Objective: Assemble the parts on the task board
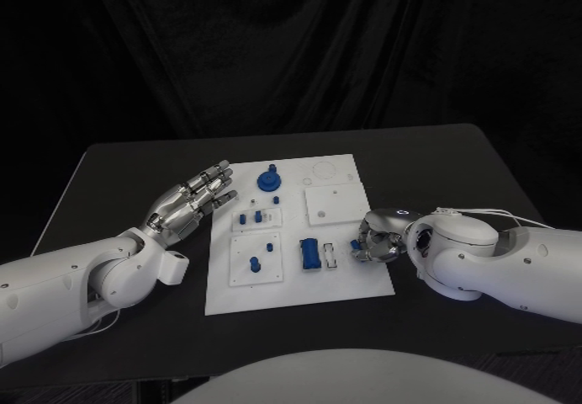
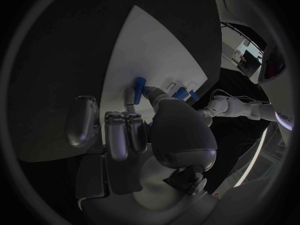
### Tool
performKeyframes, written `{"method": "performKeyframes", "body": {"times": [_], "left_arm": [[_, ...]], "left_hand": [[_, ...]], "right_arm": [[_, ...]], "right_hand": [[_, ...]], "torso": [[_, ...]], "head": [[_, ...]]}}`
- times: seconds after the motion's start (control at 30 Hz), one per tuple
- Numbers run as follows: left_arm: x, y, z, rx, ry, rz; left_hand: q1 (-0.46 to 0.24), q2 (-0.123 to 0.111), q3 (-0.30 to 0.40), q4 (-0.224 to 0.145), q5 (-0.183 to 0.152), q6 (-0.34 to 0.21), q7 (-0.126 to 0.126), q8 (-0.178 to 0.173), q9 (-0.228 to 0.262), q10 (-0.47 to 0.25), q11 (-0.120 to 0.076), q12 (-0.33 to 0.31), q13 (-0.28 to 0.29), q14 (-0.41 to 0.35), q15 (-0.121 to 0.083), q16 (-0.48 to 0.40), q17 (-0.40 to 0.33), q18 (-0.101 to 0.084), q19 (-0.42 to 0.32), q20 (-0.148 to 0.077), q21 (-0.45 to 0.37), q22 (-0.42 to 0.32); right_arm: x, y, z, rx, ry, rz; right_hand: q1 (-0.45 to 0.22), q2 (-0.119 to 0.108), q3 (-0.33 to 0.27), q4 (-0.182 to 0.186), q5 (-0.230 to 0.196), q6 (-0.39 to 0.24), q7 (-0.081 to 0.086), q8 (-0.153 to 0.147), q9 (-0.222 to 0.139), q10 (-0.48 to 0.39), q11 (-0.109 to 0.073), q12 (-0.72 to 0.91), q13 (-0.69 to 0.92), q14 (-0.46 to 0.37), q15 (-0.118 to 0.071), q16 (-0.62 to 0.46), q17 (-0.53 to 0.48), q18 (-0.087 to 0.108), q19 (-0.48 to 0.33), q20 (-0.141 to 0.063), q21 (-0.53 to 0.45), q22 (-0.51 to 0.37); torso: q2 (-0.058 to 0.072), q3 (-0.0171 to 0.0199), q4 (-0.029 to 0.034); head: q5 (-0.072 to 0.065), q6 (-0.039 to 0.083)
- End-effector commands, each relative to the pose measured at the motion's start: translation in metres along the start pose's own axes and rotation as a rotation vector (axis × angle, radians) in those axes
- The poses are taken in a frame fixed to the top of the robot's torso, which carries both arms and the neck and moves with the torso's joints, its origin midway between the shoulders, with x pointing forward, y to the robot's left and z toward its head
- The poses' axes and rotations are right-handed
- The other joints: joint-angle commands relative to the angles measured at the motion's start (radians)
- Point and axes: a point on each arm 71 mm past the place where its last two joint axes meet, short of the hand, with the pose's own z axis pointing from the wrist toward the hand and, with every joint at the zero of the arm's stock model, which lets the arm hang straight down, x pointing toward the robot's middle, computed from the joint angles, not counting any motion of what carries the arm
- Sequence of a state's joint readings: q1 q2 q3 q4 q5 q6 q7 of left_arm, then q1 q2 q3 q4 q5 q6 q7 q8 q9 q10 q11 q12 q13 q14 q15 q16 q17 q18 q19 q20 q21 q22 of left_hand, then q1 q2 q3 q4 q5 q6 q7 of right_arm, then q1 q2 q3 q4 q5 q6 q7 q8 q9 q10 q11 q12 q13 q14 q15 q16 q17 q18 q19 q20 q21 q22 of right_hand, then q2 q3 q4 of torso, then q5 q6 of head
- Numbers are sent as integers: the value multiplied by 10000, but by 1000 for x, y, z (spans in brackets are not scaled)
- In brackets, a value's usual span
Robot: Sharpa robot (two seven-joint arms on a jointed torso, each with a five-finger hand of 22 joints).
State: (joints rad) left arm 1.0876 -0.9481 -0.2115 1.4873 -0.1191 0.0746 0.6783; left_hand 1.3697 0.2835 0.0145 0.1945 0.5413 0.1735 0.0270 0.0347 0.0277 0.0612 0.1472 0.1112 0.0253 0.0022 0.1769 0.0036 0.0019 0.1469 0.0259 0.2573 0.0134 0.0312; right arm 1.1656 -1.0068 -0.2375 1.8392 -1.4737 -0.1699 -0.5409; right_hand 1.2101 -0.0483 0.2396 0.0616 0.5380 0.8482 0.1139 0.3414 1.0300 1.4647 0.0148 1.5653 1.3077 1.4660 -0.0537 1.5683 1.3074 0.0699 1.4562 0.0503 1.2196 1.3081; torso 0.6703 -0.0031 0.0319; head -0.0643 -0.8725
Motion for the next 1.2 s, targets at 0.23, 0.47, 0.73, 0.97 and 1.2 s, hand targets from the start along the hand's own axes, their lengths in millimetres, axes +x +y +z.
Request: {"method": "performKeyframes", "body": {"times": [0.23,0.47,0.73,0.97,1.2], "left_arm": [[2,1,0,120,205,-182],[2,2,-1,47,244,-222],[3,3,-1,1,296,-270],[3,3,-1,-30,325,-300],[3,4,-1,-80,333,-306]], "left_hand": [[-35,-68,73,4,43,30,45,23,13,4,90,36,3,43,39,-4,9,99,-6,84,52,17],[-36,-65,89,-3,46,38,51,25,15,7,91,44,4,49,45,-1,11,97,-5,87,52,17],[-38,-61,105,-8,47,48,60,28,16,12,98,54,5,49,51,-1,11,96,-4,91,54,19],[-38,-61,105,-8,47,48,60,28,16,12,98,54,5,49,51,-1,11,96,-4,91,54,19],[-43,-57,135,-19,50,58,76,30,18,19,123,66,7,56,59,2,14,94,0,99,56,22]], "right_arm": [[19,-7,2,563,683,-1410],[20,-6,2,433,369,-1645],[15,-3,1,27,-511,-1113],[13,-6,-7,-114,-803,672],[10,-4,-14,-186,-194,3446]], "right_hand": [[395,-215,799,-875,227,-376,-107,348,-4017,1061,110,55,2631,1048,106,25,2634,94,-63,106,-182,1566],[378,-303,1438,-1418,409,-311,-118,789,-3866,1061,98,55,2631,1048,100,25,2634,95,-69,111,-185,1572],[75,-178,1755,-1594,810,-78,-226,1411,-3600,1061,9,55,2631,1048,34,25,2634,48,31,58,72,1644],[-577,-74,1834,-1354,1451,0,-450,1954,-3329,1061,-181,55,2631,1048,-120,25,2634,20,119,-69,253,1686],[-853,-45,1806,-1201,1311,-94,-514,2076,-3247,1061,-241,55,2631,1048,-174,25,2634,23,127,-122,243,1678]], "torso": [[-13,4,-10],[-17,8,-8],[-1,7,-20],[2,3,-14],[1,3,-8]], "head": [[24,-1],[63,-1],[101,-1],[155,-1],[188,-1]]}}
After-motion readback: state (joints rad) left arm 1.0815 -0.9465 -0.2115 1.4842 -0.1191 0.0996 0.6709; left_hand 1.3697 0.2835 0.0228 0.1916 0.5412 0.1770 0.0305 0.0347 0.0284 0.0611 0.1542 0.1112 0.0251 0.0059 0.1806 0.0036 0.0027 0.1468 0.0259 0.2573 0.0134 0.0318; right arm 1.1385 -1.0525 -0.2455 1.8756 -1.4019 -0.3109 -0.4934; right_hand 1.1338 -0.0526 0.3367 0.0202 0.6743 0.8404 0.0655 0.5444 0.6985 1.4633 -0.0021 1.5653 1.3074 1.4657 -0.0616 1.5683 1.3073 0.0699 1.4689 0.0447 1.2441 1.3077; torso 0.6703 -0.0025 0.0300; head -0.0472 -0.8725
